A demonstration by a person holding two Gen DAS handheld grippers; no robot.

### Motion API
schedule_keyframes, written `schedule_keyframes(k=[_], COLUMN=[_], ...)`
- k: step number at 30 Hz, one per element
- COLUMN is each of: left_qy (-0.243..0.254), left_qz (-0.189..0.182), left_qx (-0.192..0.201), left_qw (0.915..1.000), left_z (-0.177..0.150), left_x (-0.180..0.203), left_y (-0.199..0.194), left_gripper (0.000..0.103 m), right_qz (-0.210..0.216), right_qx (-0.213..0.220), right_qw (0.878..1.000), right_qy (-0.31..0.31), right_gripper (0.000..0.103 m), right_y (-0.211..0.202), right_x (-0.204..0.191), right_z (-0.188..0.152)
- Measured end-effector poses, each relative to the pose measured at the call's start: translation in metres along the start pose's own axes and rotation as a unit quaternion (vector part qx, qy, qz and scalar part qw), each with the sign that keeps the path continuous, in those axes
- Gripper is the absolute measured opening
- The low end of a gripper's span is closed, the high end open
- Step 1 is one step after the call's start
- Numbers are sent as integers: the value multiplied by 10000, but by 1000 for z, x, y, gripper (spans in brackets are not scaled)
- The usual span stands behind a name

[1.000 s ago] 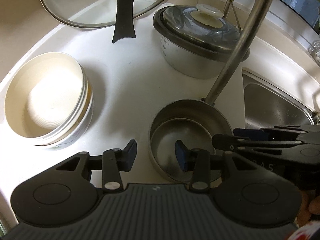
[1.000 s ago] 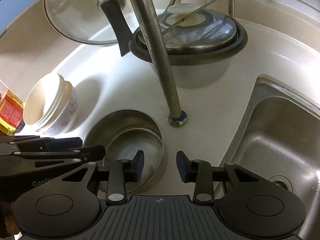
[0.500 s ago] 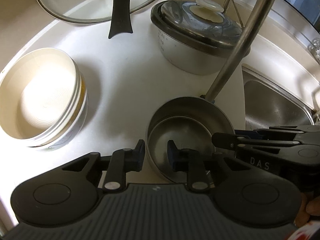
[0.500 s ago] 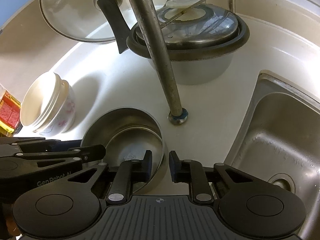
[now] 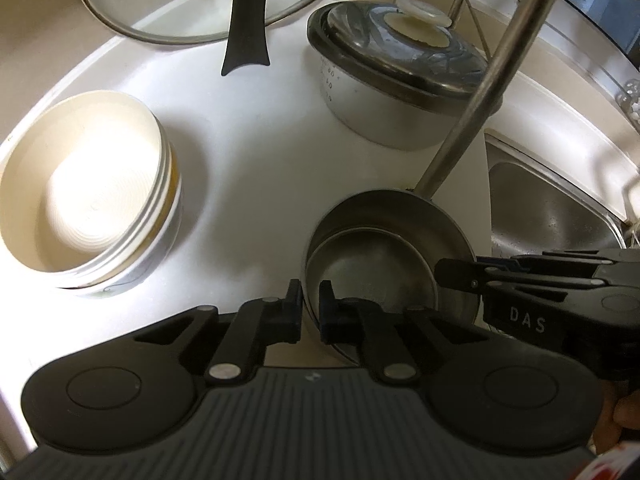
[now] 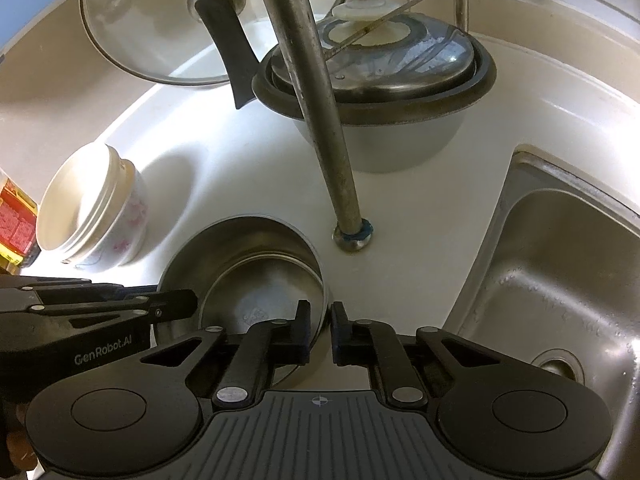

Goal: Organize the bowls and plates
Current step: 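Close the left gripper on the steel pot's rim and lift it, then carry the steel pot with the left gripper over the bowl stack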

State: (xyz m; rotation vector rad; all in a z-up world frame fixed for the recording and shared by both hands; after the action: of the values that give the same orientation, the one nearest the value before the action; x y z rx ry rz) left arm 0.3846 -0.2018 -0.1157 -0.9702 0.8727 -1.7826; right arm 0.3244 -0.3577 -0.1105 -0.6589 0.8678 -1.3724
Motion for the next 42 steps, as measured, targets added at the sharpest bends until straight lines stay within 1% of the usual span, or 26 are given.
schedule_keyframes(k=[8, 17, 35, 42], left_qy=[45, 17, -307, -430], left_qz=[-19, -35, 143, 287], left_qx=[226, 477, 1015, 1299], left_qw=[9997, 9989, 9943, 9902], left_z=[1, 1, -13, -14], left_x=[3, 2, -18, -31], left_y=[-21, -48, -100, -125], left_gripper=[7, 7, 7, 7], right_qz=[36, 55, 305, 463], right_qx=[109, 254, 482, 575], right_qw=[9999, 9992, 9945, 9908], right_qy=[-78, -315, -881, -1134], right_gripper=[8, 8, 8, 8], right_y=[-12, -32, -60, -68], right_x=[-4, -15, -54, -75], right_z=[4, 12, 22, 33])
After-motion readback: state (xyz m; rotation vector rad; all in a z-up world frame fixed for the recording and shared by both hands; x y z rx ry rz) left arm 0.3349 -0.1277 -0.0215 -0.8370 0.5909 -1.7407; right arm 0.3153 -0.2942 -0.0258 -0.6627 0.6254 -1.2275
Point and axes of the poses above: each gripper's, at about its wrist camera, not at the fingertips, and y roughly the way its jaws point, x to its right, z to its top, the point moved 2 cm from there along y, roughly the way its jaws point, and after that the axes turned 15 degrees about -y, right-handed, at the moved point
